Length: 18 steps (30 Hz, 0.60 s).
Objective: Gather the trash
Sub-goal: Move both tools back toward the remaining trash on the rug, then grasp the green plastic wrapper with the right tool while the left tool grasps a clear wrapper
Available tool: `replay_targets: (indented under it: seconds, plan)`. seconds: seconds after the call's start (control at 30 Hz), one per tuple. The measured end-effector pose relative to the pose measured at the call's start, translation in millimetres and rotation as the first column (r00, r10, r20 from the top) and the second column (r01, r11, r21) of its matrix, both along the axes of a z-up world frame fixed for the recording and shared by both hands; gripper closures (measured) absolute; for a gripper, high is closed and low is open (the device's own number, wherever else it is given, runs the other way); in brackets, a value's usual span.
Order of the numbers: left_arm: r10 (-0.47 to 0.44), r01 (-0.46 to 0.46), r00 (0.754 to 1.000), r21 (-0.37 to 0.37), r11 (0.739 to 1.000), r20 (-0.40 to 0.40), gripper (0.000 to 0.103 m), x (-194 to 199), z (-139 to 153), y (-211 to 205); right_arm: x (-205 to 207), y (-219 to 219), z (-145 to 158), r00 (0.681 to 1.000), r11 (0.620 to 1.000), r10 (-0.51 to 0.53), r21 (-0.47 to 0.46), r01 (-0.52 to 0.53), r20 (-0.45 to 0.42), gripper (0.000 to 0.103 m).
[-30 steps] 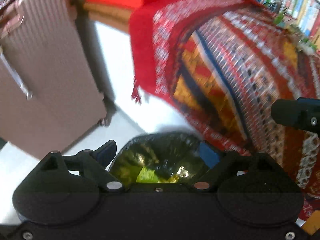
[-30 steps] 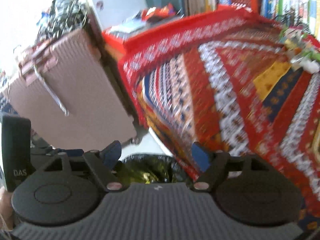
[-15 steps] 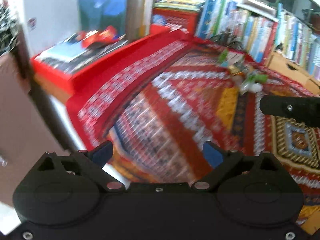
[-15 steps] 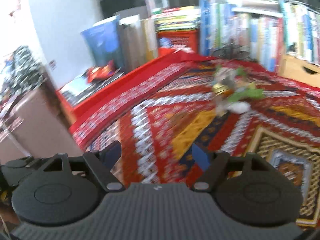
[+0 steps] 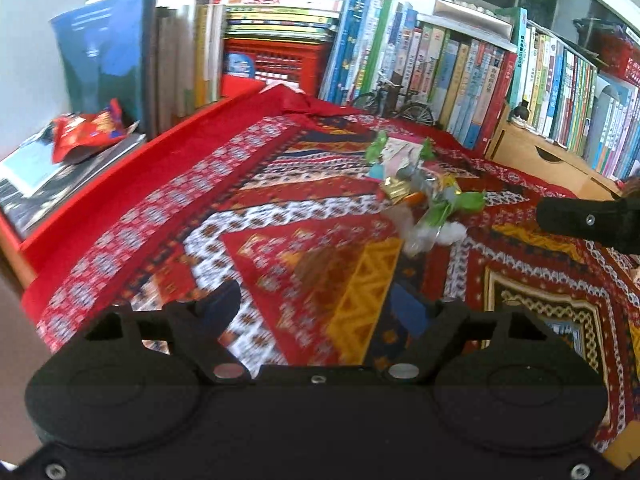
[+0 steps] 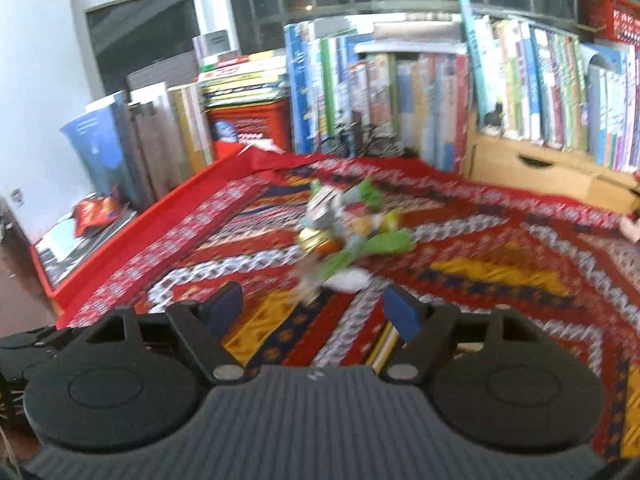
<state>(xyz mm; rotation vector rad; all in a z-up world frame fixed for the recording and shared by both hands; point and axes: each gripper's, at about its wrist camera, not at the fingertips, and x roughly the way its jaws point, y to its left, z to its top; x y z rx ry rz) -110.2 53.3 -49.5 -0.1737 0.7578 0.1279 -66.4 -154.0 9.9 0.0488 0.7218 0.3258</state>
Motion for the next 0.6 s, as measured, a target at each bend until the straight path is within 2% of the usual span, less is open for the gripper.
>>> replay_targets:
  seconds: [0.07, 0.3, 0.6]
  plan:
    - [-0.009, 0.009, 1.000, 0.000, 1.000, 0.001, 0.029, 14.6, 1.1, -6.3, 11.0, -5.5, 1.4, 1.000, 1.000, -0.011, 0.003, 0.011, 0.002, 0.018]
    - [0.008, -0.008, 1.000, -0.034, 0.999, -0.014, 0.053, 66.1, 4.6, -16.3, 52.5, -20.5, -0.1, 0.999, 0.999, -0.037, 0.036, 0.038, -0.025, 0.018]
    - [0.051, -0.056, 0.997, -0.087, 0.995, -0.056, 0.060, 121.0, -14.4, -19.4, 110.6, -29.8, -28.2, 0.991, 0.994, -0.088, 0.049, 0.094, -0.101, 0.024]
